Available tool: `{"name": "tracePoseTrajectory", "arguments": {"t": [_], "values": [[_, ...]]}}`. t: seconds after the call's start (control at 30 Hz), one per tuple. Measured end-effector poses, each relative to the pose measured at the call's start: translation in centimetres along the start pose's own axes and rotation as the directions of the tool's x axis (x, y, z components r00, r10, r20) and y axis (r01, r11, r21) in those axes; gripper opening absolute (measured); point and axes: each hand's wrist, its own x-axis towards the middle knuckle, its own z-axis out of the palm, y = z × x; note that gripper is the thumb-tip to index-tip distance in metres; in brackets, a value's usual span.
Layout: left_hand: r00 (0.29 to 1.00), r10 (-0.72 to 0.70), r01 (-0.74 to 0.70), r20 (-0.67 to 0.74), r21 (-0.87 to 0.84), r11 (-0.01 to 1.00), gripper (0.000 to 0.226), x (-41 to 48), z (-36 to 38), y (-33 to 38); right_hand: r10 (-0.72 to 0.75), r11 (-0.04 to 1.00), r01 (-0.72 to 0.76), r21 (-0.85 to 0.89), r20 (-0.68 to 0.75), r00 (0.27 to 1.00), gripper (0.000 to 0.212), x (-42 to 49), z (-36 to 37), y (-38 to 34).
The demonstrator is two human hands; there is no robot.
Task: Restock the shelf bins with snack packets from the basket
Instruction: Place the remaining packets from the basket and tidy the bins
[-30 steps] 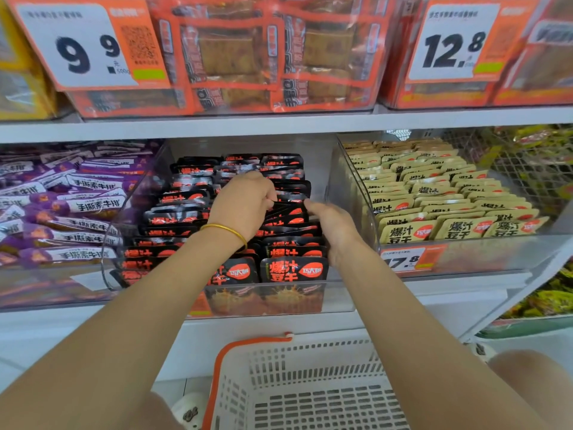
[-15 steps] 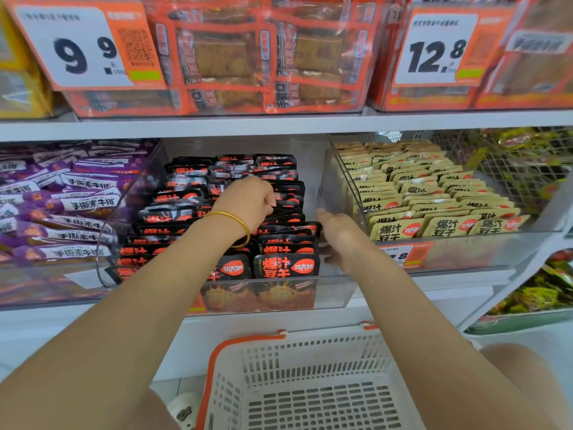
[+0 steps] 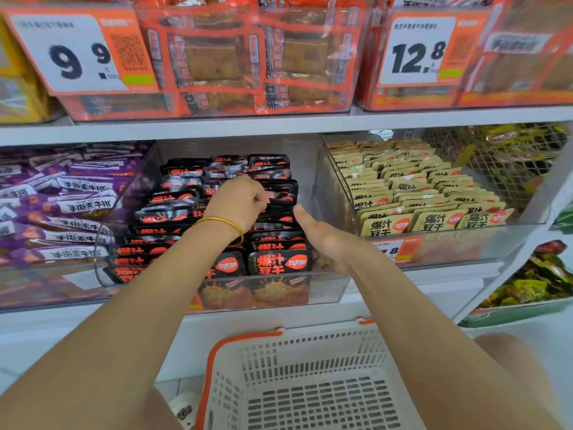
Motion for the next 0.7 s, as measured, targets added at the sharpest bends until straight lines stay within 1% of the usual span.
{"name": "tracePoseTrajectory", "arguments": {"t": [0.07, 0.1, 0.13, 0.17, 0.23, 0.3, 0.4, 0.47, 0.53, 0.63, 0.7], "values": [[0.999, -0.007, 0.004, -0.053, -0.06, 0.998, 0.025, -0.5, -1.0, -0.4, -0.042, 0.997, 0.037, -0.062, -0.084, 0.996, 0.081, 0.1, -0.2, -0.3], [0.997, 0.0, -0.003, -0.079, -0.038, 0.999, 0.031, -0.8, -1.4, -0.8, -0.069, 0.996, 0.062, -0.059, -0.115, 0.991, 0.08, 0.2, -0.2, -0.5], [0.999, 0.002, -0.001, -0.047, 0.028, 1.0, 0.037, -1.1, -1.6, -1.3, -0.076, 0.997, 0.074, -0.024, -0.111, 0.991, 0.081, 0.3, -0.1, -0.8], [0.999, -0.012, 0.007, 0.042, 0.11, 0.994, 0.044, -1.5, -1.6, -1.7, -0.072, 0.997, 0.074, 0.016, -0.091, 0.993, 0.082, 0.4, 0.2, -1.0], [0.965, -0.092, 0.031, 0.244, 0.241, 0.97, 0.055, -2.5, -1.0, -2.2, -0.059, 0.998, 0.061, 0.023, -0.047, 0.997, 0.084, 0.3, 0.6, -1.4], [0.941, -0.126, 0.036, 0.315, 0.278, 0.96, 0.058, -2.9, -0.6, -2.5, -0.059, 0.998, 0.058, -0.022, -0.046, 0.997, 0.082, 0.5, 0.2, -1.7], [0.938, -0.125, 0.034, 0.322, 0.272, 0.962, 0.057, -2.3, -1.0, -2.3, -0.1, 0.994, 0.106, 0.024, -0.181, 0.978, 0.077, 1.4, -0.7, -2.8], [0.944, -0.133, 0.038, 0.301, 0.302, 0.953, 0.057, -1.5, -1.3, -2.6, -0.103, 0.98, 0.14, 0.143, -0.238, 0.966, 0.077, 2.4, -0.6, -3.8], [0.932, -0.152, 0.036, 0.328, 0.335, 0.941, 0.059, -1.6, -1.1, -2.9, -0.101, 0.968, 0.147, 0.203, -0.224, 0.969, 0.077, 3.0, -0.1, -4.5], [0.915, -0.163, 0.026, 0.369, 0.349, 0.937, 0.06, -2.0, -0.9, -3.4, -0.119, 0.981, 0.145, 0.132, -0.188, 0.975, 0.076, 3.7, 0.4, -4.6], [0.923, -0.152, 0.031, 0.353, 0.325, 0.945, 0.06, -1.5, -1.2, -3.5, -0.126, 0.984, 0.147, 0.1, -0.186, 0.974, 0.077, 4.1, 0.3, -4.5]]}}
